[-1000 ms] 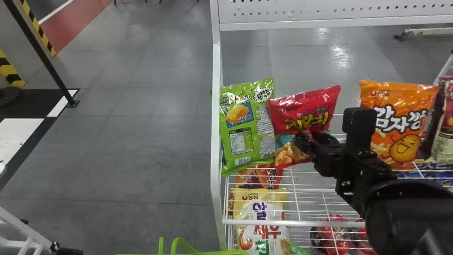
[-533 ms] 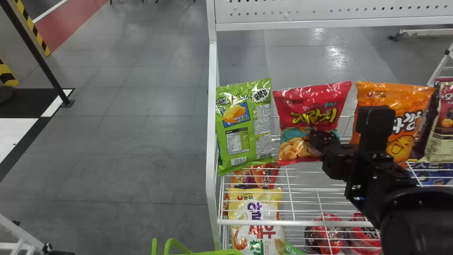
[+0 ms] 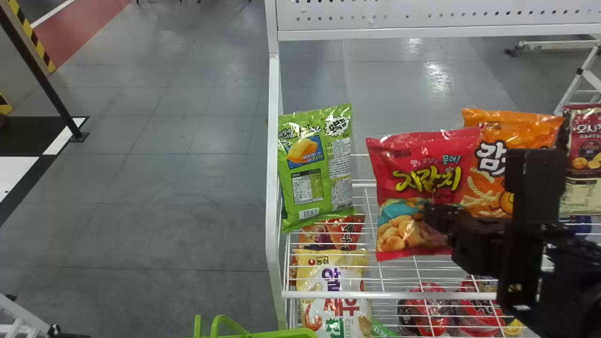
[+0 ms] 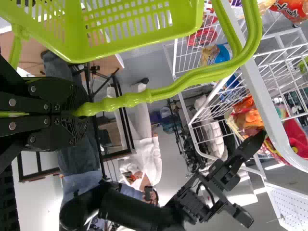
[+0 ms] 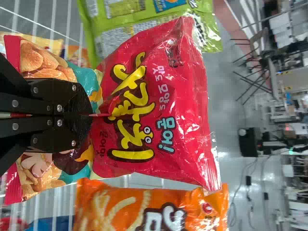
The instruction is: Hold basket handle with left hand then pick Jagalchi snack with right hand and place into basket
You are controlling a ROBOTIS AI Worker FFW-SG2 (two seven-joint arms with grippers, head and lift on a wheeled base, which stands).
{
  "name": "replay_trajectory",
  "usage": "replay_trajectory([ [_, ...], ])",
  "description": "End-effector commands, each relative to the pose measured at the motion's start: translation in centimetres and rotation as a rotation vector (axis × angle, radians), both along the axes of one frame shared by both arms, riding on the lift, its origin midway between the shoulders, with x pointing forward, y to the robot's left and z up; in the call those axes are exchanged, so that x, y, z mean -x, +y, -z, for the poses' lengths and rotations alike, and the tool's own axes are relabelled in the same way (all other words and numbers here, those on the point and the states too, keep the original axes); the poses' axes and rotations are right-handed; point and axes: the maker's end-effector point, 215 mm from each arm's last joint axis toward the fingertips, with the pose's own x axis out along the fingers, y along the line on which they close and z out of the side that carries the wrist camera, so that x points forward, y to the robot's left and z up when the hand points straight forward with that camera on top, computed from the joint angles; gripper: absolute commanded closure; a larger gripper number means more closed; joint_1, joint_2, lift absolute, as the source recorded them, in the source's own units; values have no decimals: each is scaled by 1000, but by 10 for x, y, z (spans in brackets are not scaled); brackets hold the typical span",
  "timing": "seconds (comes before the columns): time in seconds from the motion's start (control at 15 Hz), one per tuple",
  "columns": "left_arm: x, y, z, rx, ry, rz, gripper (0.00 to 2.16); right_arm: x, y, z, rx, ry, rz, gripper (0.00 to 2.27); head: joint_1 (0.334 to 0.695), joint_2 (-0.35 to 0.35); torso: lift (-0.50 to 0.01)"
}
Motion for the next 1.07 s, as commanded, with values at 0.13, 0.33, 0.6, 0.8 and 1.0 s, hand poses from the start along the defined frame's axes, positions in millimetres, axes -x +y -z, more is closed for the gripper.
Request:
replay_trajectory([
  [0.13,0,0,-1,12,-3,1,2142,79,-1,29,-14,219,-27,2250,695,57,-9],
  [0.33,0,-1,-2,11,-5,2,2142,85,-1,-4,-36,148,-36,2250,695,64,-9],
  [0.6,0,-2,-2,15,-7,2,2142,89,11,-37,-57,75,-69,2250,695,73,-9],
  [0.8,0,-1,-2,13,-11,2,2142,106,23,-25,-77,116,-99,2250,695,87,-9],
  [1.0,0,-2,-2,15,-13,3,2142,127,44,-11,-135,169,-162,2250,695,132,-9],
])
